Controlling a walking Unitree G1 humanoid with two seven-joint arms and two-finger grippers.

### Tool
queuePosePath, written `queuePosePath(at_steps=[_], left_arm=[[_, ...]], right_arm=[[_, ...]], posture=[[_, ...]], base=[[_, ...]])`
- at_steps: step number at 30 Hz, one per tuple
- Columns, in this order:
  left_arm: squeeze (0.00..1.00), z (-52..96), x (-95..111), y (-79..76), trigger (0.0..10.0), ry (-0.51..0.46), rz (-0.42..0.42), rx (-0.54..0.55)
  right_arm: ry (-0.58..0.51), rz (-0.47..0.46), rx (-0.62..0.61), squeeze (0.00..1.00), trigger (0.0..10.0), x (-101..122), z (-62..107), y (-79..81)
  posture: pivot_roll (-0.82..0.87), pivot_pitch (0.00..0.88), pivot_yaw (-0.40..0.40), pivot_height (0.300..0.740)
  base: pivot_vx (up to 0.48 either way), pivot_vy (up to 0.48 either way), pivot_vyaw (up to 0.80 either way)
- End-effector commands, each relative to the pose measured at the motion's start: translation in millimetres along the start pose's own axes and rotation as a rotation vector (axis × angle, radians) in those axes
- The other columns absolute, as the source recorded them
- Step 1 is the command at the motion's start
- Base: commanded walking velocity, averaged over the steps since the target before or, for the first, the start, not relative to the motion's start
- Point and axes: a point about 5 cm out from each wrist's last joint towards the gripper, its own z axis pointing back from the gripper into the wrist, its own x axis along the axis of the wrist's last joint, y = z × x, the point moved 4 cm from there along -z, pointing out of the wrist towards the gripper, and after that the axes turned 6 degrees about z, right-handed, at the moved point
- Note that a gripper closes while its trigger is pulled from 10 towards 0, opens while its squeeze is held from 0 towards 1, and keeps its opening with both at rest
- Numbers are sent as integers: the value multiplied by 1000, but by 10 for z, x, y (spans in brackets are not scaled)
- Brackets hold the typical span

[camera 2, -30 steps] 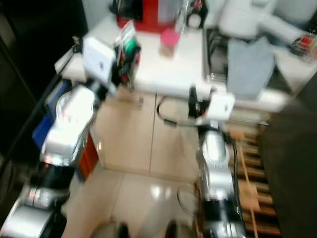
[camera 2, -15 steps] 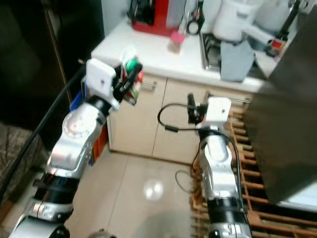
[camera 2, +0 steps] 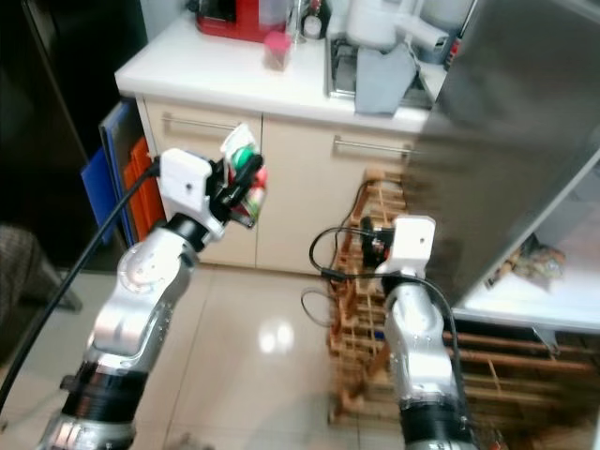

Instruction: Restocking fridge

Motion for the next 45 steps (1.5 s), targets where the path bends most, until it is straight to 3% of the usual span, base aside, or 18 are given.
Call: queuePosePath(at_steps=[1,6,10,15,17,21,23,26,30,33,34,36,37,38,40,41,43,45], left_arm=[[0,-75,152,-182,10000,-51,2,-71],[0,-165,184,-197,10000,-59,8,-78],[0,-237,183,-274,10000,-56,26,-121],[0,-250,219,-275,10000,-65,29,-129],[0,-239,178,-278,10000,-55,31,-131],[0,-241,168,-286,10000,-54,31,-134],[0,-243,162,-293,10000,-55,24,-138],[0,-247,164,-292,10000,-59,27,-137],[0,-250,147,-289,10000,-55,30,-134],[0,-242,135,-302,10000,-53,32,-137],[0,-234,129,-314,10000,-52,34,-140],[0,-232,128,-318,10000,-52,34,-140],[0,-229,126,-323,10000,-53,34,-141],[0,-229,126,-323,10000,-53,34,-141],[0,-238,124,-330,10000,-57,29,-143],[0,-238,124,-330,10000,-57,29,-143],[0,-248,130,-368,10000,-62,19,-158],[0,-249,133,-375,10000,-63,18,-161]], right_arm=[[35,26,-72,0,10000,-68,40,-206],[79,54,-161,0,10000,-185,104,-419],[125,63,-327,0,10000,-295,186,-835],[148,76,-384,0,10000,-325,238,-1000],[182,120,-451,0,10000,-381,324,-1171],[164,126,-439,0,10000,-352,307,-1140],[127,189,-413,0,10000,-272,283,-1045],[129,234,-435,0,10000,-272,334,-1080],[170,207,-420,0,10000,-383,395,-1113],[141,173,-339,0,10000,-387,467,-1027],[54,138,-292,0,10000,-251,518,-935],[25,129,-283,0,10000,-199,532,-913],[-89,144,-281,0,10000,29,551,-888],[-89,144,-281,0,10000,29,551,-888],[-271,106,-245,0,10000,476,472,-758],[-271,106,-245,0,10000,476,472,-758],[-376,82,-188,0,10000,788,412,-606],[-386,81,-176,0,10000,826,409,-579]], posture=[[51,0,-48,740],[-1,0,-6,740],[-26,0,19,740],[-27,0,18,740],[-29,0,11,740],[-28,0,7,740],[-27,0,1,740],[-30,0,-8,740],[-33,0,-16,740],[-46,0,-21,740],[-57,0,-21,740],[-59,0,-21,740],[-65,0,-17,740],[-65,0,-17,740],[-74,0,-10,740],[-74,0,-10,740],[-74,0,-13,740],[-74,0,-13,740]], base=[[0,-446,0],[175,-383,0],[0,0,0],[0,0,0],[0,0,0],[0,0,0],[0,0,0],[0,0,0],[0,0,0],[0,0,0],[0,0,0],[0,0,0],[0,0,0],[0,0,0],[0,0,0],[0,0,0],[0,0,0],[0,0,0]])
